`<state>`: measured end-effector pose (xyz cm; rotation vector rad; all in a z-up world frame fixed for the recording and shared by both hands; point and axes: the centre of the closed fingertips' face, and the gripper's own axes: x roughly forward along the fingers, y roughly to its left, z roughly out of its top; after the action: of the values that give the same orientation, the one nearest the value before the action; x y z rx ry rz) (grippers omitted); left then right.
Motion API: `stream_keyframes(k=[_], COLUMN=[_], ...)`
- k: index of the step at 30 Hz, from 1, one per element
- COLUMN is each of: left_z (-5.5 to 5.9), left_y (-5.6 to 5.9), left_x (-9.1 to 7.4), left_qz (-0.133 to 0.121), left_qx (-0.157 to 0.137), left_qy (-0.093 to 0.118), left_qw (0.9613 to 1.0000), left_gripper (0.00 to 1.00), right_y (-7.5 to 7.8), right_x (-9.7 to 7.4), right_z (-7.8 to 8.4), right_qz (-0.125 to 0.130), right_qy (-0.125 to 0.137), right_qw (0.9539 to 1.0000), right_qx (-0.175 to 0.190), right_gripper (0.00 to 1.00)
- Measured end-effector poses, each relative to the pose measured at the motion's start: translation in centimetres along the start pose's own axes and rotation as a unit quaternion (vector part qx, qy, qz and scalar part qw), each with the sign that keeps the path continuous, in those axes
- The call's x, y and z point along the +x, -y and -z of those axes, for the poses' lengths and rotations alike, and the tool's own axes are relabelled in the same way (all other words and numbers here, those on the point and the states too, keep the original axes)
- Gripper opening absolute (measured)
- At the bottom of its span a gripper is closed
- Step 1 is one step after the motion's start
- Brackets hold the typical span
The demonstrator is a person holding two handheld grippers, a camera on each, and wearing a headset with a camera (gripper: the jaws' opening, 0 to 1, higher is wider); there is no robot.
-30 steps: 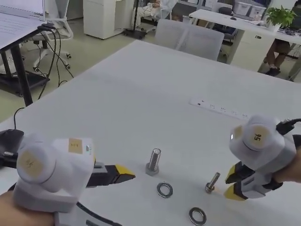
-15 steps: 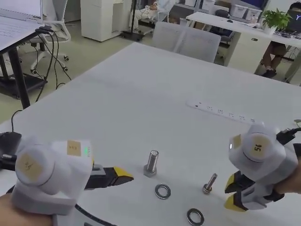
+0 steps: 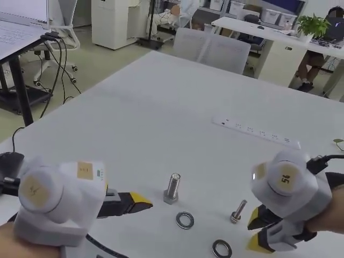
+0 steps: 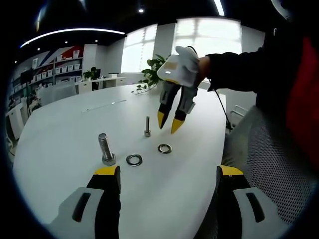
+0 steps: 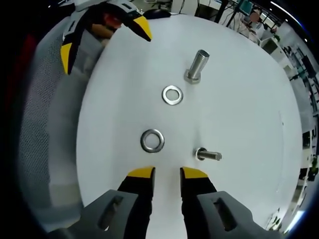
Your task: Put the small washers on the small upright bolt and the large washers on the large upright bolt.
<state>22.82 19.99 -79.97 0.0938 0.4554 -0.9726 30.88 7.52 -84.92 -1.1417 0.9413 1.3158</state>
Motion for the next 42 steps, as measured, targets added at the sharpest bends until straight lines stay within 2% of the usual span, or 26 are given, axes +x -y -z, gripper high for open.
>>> stream_keyframes(k=[10, 16, 26, 42], left_z=[0.0, -0.1, -0.2, -0.4], left_y=[0.0, -0.1, -0.1, -0.2], left_x=[-0.1, -0.2, -0.2, -0.2], left_qz=[-0.001, -0.004, -0.005, -0.004], left_qx=[0.001, 0.000, -0.001, -0.001], left_qy=[0.002, 0.003, 0.004, 0.008], left_qw=[1.0000, 1.0000, 1.0000, 1.0000], left_gripper=[0.78, 0.78, 0.78, 0.78], right_y=[-1.4, -1.7, -1.9, -2.0], right_x=[1.0, 1.5, 2.4, 3.0], right_z=[-1.9, -2.4, -2.8, -2.8], right_qz=[-0.016, -0.023, -0.033, -0.041], right_qy=[0.005, 0.002, -0.008, -0.016], right_qw=[0.9996, 0.9991, 0.9982, 0.9978], right_qx=[-0.024, -0.036, -0.050, -0.050], right_gripper=[0.25, 0.26, 0.28, 0.28])
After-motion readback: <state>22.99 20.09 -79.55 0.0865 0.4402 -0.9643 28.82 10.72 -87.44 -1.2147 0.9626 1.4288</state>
